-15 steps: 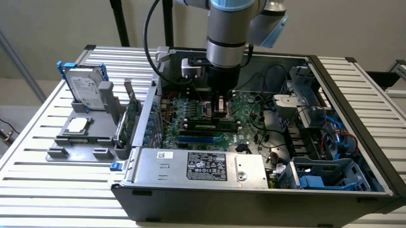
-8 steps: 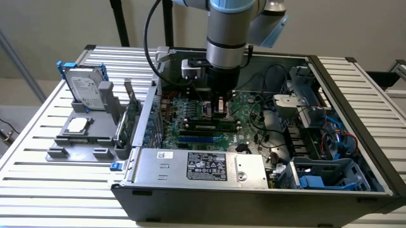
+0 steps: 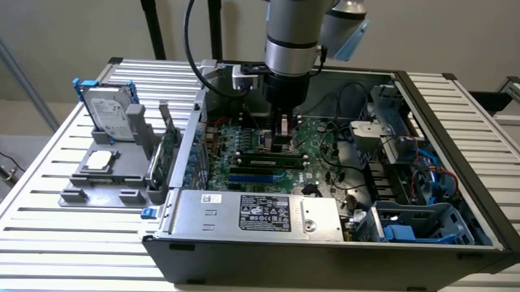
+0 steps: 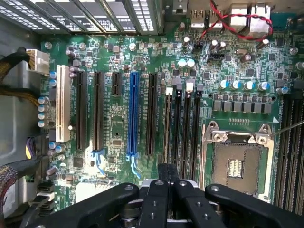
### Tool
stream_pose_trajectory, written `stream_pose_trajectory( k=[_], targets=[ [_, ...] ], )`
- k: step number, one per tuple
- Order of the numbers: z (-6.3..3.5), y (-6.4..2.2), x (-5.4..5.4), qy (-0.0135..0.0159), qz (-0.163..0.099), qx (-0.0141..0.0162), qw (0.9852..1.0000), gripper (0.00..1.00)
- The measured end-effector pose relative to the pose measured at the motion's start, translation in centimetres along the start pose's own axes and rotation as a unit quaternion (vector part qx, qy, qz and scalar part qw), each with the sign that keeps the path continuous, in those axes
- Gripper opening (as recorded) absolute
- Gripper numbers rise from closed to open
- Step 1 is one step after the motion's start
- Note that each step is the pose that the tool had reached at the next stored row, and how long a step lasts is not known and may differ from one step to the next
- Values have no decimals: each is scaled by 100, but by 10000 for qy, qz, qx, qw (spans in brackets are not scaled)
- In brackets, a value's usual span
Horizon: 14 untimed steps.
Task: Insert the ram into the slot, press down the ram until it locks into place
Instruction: 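Press down the ram until it locks into place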
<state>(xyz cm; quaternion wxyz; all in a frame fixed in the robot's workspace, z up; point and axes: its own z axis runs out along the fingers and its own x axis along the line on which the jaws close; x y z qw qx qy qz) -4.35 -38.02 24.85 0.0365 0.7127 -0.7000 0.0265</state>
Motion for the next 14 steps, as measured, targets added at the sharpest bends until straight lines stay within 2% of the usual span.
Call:
stream_pose_trajectory(
  k=[14],
  targets=[
    [-1, 0, 0, 1, 0, -1, 10000, 11]
  ],
)
